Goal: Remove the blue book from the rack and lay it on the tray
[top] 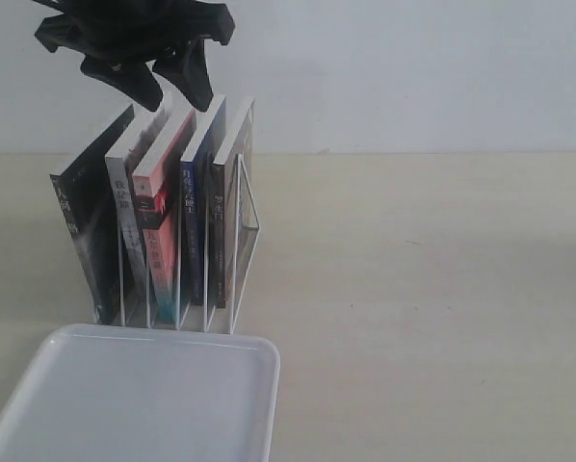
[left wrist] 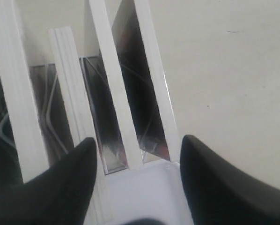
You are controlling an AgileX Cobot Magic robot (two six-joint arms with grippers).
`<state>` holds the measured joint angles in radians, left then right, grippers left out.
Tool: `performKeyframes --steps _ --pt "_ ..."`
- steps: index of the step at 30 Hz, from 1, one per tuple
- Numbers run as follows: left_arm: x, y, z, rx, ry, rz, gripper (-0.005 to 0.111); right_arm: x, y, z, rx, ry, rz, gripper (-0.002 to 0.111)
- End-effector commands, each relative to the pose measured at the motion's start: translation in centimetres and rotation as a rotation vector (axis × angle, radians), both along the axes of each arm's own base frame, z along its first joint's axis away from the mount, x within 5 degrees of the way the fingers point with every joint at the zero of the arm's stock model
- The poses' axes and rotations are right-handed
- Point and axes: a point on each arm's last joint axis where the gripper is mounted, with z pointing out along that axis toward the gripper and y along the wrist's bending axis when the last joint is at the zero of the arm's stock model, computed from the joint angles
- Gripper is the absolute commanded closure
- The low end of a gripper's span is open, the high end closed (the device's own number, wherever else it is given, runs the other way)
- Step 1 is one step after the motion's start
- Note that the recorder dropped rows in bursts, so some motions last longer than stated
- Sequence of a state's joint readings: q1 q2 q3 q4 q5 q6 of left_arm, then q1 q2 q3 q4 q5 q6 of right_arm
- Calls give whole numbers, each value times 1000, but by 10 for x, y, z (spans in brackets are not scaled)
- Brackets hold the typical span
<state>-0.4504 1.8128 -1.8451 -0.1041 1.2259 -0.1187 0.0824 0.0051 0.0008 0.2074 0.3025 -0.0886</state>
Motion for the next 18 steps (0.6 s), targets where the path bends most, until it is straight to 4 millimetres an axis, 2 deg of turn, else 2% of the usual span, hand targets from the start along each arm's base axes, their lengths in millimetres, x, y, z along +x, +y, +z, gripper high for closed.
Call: performKeyframes --steps 1,7,18 --pt "-4 -4 6 -46 1 -14 55 0 0 2 -4 -18 -5 108" --pt "-4 -10 1 -89 31 -59 55 0 0 2 -4 -18 -5 108" --pt "12 -15 -28 -26 78 -61 55 0 0 2 -4 -18 -5 108"
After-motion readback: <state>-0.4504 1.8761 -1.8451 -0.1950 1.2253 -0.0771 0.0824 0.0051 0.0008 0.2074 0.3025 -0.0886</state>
